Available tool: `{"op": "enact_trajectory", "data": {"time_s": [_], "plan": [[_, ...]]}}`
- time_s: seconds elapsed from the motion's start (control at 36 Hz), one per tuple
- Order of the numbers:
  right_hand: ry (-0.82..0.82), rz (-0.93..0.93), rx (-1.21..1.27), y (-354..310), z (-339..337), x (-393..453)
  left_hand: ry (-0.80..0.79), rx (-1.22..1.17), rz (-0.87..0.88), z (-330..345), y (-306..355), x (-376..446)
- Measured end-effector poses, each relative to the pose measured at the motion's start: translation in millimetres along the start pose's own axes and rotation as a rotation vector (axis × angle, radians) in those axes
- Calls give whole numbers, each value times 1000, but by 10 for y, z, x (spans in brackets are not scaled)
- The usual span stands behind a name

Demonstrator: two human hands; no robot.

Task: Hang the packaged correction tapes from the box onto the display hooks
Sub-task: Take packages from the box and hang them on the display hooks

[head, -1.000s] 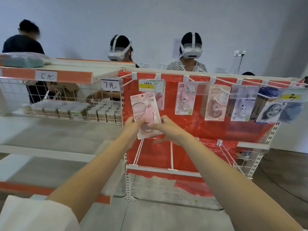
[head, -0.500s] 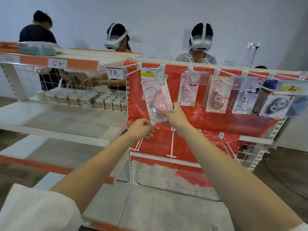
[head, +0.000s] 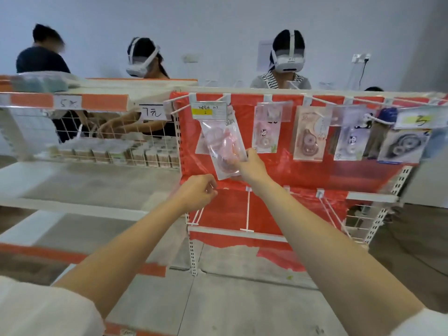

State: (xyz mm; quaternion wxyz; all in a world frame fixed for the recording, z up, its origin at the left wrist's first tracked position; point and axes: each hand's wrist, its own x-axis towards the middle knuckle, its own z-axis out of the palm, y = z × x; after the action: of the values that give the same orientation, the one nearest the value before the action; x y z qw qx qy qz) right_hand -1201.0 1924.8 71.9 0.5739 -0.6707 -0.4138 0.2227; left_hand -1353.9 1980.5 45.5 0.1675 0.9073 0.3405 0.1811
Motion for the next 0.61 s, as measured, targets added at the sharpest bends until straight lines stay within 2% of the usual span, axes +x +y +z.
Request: {"op": "enact_trajectory", "data": {"time_s": [0.25, 0.44, 0.61], "plan": [[47, -45, -143, 21, -136, 327, 43, 51, 106, 80, 76, 521], [81, -35, -284, 86, -115, 663, -31, 150, 167, 181, -27, 805], [89, 49, -292, 116, 76, 984, -72, 194, 173, 198, -207, 983]]}}
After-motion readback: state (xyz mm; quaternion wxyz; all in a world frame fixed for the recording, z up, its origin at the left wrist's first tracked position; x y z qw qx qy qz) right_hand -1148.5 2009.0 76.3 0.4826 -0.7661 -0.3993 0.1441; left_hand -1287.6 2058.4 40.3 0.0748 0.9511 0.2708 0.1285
